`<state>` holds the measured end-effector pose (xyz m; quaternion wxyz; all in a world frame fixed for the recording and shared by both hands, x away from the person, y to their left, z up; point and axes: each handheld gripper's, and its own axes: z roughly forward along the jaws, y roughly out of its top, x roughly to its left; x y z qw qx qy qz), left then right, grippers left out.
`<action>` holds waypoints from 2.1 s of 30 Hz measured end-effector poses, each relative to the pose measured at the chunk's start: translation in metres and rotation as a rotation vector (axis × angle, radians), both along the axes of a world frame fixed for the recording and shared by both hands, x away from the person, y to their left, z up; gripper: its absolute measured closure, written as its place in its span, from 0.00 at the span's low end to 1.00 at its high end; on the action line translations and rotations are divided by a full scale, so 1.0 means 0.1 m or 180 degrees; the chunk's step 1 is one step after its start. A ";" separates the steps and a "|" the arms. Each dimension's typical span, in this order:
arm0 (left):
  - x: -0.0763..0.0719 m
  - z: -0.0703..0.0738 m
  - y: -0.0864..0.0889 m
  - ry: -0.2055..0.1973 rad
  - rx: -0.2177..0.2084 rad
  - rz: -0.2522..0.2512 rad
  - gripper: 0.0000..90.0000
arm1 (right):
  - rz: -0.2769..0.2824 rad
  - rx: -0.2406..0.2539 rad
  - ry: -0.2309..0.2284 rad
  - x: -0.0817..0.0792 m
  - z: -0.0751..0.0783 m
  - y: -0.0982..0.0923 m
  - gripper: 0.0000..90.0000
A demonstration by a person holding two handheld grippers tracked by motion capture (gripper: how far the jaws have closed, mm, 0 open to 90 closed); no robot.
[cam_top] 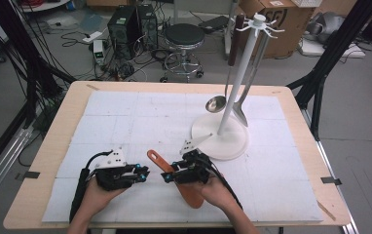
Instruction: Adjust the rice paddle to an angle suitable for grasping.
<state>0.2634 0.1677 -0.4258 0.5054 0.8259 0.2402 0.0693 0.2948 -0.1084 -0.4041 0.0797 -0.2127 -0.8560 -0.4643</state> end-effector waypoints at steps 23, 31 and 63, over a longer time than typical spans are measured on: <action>-0.11 0.10 -0.32 -0.0020 -0.0150 -0.0407 0.66 | -0.0366 0.0559 -0.0080 0.04 0.14 -0.23 0.73; -0.15 0.09 -0.54 0.0044 -0.0181 -0.0575 0.60 | -0.0413 0.0599 -0.0146 0.01 0.15 -0.17 0.73; -0.11 -0.01 -0.62 0.0111 -0.0037 -0.0402 0.88 | -0.0305 0.0679 -0.0239 -0.09 0.21 -0.16 0.89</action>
